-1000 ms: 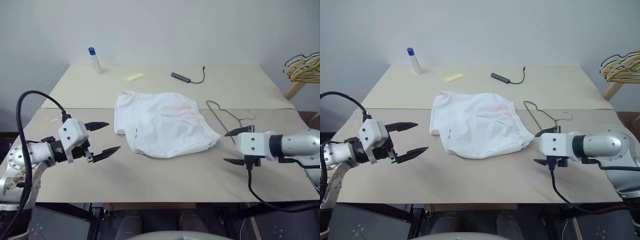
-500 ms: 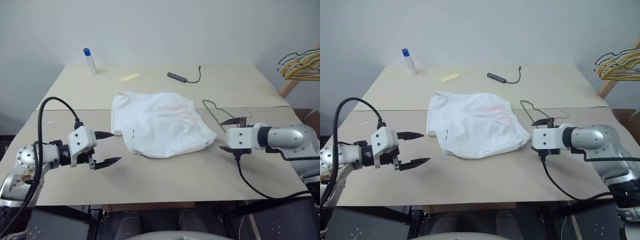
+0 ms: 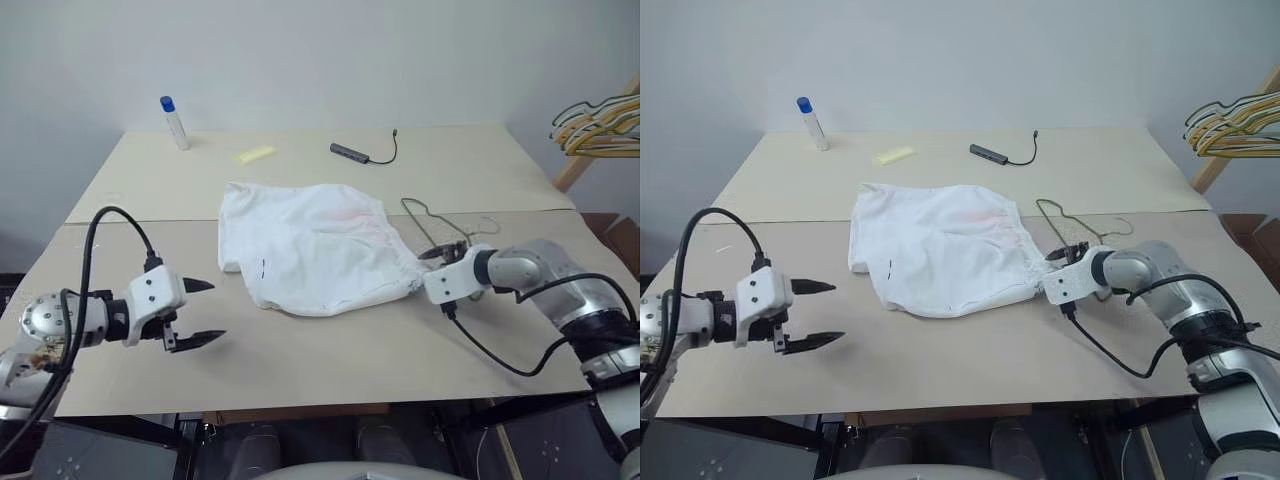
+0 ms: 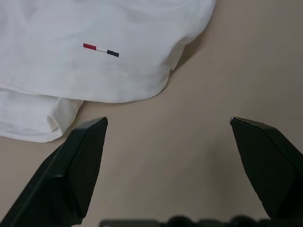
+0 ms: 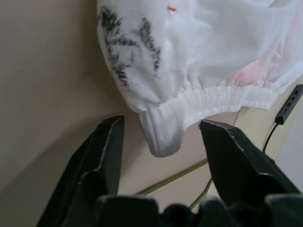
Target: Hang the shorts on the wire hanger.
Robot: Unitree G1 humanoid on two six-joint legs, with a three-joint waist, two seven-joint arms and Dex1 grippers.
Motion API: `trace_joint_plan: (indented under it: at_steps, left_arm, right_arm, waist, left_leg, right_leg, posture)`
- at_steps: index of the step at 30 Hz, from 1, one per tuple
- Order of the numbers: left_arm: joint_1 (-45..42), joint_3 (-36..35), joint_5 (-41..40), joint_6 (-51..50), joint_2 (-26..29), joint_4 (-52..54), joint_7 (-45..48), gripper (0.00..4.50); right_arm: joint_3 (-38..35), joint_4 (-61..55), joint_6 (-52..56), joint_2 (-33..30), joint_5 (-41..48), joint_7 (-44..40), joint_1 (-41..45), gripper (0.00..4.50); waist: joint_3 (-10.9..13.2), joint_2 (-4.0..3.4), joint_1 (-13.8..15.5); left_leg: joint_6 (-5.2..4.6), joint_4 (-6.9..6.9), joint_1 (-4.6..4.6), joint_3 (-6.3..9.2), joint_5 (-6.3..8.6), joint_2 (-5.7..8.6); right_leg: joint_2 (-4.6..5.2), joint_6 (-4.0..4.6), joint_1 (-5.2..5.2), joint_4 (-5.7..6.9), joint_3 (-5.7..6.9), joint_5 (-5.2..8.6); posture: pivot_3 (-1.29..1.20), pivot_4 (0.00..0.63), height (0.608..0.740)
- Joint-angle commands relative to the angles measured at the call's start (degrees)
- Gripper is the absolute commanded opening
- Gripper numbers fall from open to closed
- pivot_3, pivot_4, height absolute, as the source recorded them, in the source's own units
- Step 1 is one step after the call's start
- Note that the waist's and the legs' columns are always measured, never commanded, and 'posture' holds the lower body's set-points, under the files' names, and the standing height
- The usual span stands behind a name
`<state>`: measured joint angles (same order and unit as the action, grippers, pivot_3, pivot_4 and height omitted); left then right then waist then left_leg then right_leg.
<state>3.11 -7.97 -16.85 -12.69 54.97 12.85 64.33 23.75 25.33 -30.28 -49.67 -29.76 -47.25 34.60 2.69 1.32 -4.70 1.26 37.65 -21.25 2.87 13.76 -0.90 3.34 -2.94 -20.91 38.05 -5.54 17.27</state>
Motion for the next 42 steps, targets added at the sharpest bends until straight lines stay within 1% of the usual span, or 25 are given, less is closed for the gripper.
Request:
trace_joint_plan:
  at_steps: [1, 4, 6, 9, 13, 17, 21, 24, 25, 28, 31, 34, 37, 42]
  left_arm:
    - [0.7, -2.5, 0.0, 0.3, 0.5, 1.8, -1.1, 4.50]
    - [0.8, -2.8, -0.6, 0.3, 0.0, 1.5, -1.5, 4.50]
    - [0.2, -2.6, -2.2, 0.1, -1.0, 0.7, -0.9, 4.50]
    - [-2.2, -0.4, -2.5, 0.5, -2.6, -1.6, -0.3, 4.50]
    - [-7.8, 4.4, -0.6, 2.0, -4.4, -5.6, 1.9, 4.50]
    - [-12.2, 8.8, 1.6, 3.5, -5.8, -8.7, 3.3, 4.50]
    - [-14.0, 11.9, 0.0, -1.0, -5.7, -9.0, 6.7, 4.50]
    - [-14.6, 15.2, 4.2, 1.1, -6.0, -11.6, 6.8, 4.50]
    - [-15.5, 16.0, 5.4, 1.6, -6.9, -13.1, 5.9, 4.50]
    - [-19.8, 16.7, 9.3, 6.6, -12.8, -19.4, -1.4, 4.50]
    - [-22.5, 16.2, 10.2, 10.8, -16.8, -24.4, -3.7, 4.50]
    - [-23.5, 16.4, 10.2, 14.5, -18.2, -27.8, -2.5, 4.50]
    - [-23.8, 16.2, 9.3, 15.6, -19.3, -28.9, -2.1, 4.50]
    - [-24.0, 18.1, 11.1, 16.8, -18.1, -30.6, 1.4, 4.50]
  right_arm:
    - [-0.5, 0.4, -2.8, 0.3, 0.5, 0.3, 1.8, 1.84]
    - [-0.5, 0.9, -3.4, 0.4, 0.2, 0.4, 2.0, 0.71]
    - [-0.6, 0.8, -3.8, 0.5, 0.5, 0.1, 1.8, 0.06]
    - [-0.9, 0.1, -3.6, 0.6, 1.2, -0.4, 1.1, 0.02]
    - [-1.8, -0.6, -1.5, 1.3, 2.6, -0.9, 0.1, 0.02]
    - [-1.6, -0.7, -1.1, 1.4, 2.0, -0.5, 0.3, 0.02]
    - [-2.2, -1.4, 0.4, 1.2, 2.4, -0.7, -0.2, 0.02]
    - [-2.5, -2.2, 1.2, 1.0, 2.5, -0.5, -0.7, 0.02]
    - [-2.6, -2.3, 1.4, 1.0, 2.4, -0.3, -0.8, 0.02]
    - [-2.8, -2.5, 2.0, 1.0, 2.2, 0.0, -1.1, 0.02]
    - [-2.9, -2.9, 2.8, 1.0, 2.7, -0.4, -1.4, 0.02]
    - [-2.9, -3.5, 3.4, 1.0, 3.0, -0.5, -1.8, 0.02]
    - [-3.1, -4.2, 4.1, 0.8, 3.2, -0.6, -2.2, 0.02]
    - [-3.3, -4.5, 4.8, 0.8, 3.3, -0.7, -2.3, 0.02]
  waist:
    - [0.0, 0.00, 0.0]
    - [0.0, 0.00, 0.1]
    - [0.0, 0.00, 0.2]
    - [0.0, 0.00, 0.6]
    - [0.0, 0.00, 0.8]
    - [0.0, 0.00, 0.6]
    - [0.0, 0.00, 0.1]
    - [0.0, 0.00, -0.7]
    - [0.0, 0.00, -0.8]
    - [0.0, -0.01, -0.8]
    - [-0.1, 0.04, -0.9]
    - [-0.1, 0.03, -1.4]
    - [-0.1, 0.03, -1.9]
    - [-0.1, 0.02, -2.4]
  left_leg:
    - [0.00, 0.00, 0.00, 0.00, 0.00, -0.01]
    - [0.00, 0.00, 0.01, 0.02, 0.00, -0.02]
    - [0.00, 0.00, 0.03, 0.02, 0.00, -0.01]
    - [0.00, 0.00, 0.06, 0.01, 0.00, -0.02]
    - [0.00, 0.02, 0.11, 0.06, 0.00, 0.01]
    - [0.00, 0.03, 0.10, 0.06, 0.00, 0.03]
    - [0.00, 0.03, 0.10, 0.06, 0.00, 0.03]
    - [0.00, 0.03, 0.10, 0.08, 0.00, 0.03]
    - [0.00, 0.03, 0.10, 0.10, 0.00, 0.03]
    - [-0.01, 0.08, 0.11, 0.12, 0.00, 0.05]
    - [-0.01, 0.16, 0.09, 0.21, 0.00, 0.05]
    - [-0.02, 0.14, 0.10, 0.18, 0.01, 0.05]
    - [-0.03, 0.13, 0.09, 0.19, 0.01, 0.06]
    - [-0.03, 0.14, 0.12, 0.21, 0.01, 0.07]
  right_leg:
    - [0.00, 0.00, 0.00, 0.00, 0.00, 0.00]
    - [-0.01, 0.01, 0.00, 0.04, 0.00, -0.01]
    - [-0.01, 0.02, 0.02, 0.04, 0.00, -0.01]
    - [-0.02, 0.02, 0.04, 0.04, 0.00, -0.01]
    - [-0.02, 0.03, 0.14, 0.04, 0.05, -0.02]
    - [-0.01, 0.02, 0.17, 0.02, 0.04, -0.02]
    - [-0.02, 0.02, 0.16, 0.02, 0.03, -0.02]
    - [-0.02, 0.02, 0.16, 0.03, 0.04, -0.01]
    - [-0.02, 0.02, 0.18, 0.03, 0.05, -0.01]
    - [-0.01, 0.02, 0.23, 0.03, 0.07, -0.02]
    - [-0.01, 0.00, 0.28, 0.02, 0.14, -0.03]
    - [0.00, 0.00, 0.27, 0.02, 0.11, -0.03]
    - [0.02, 0.00, 0.27, 0.01, 0.10, -0.03]
    - [0.04, -0.02, 0.31, 0.03, 0.11, -0.03]
  posture:
    - [-0.01, 0.000, 0.740]
    - [-0.01, 0.000, 0.740]
    - [-0.01, 0.000, 0.740]
    - [-0.01, 0.000, 0.740]
    - [-0.02, 0.000, 0.740]
    - [-0.05, 0.000, 0.740]
    - [-0.06, 0.000, 0.740]
    - [-0.06, 0.000, 0.740]
    - [-0.07, 0.000, 0.740]
    - [-0.07, 0.000, 0.740]
    - [-0.08, 0.000, 0.740]
    - [-0.08, 0.000, 0.740]
    - [-0.08, 0.000, 0.740]
    - [-0.09, 0.000, 0.740]
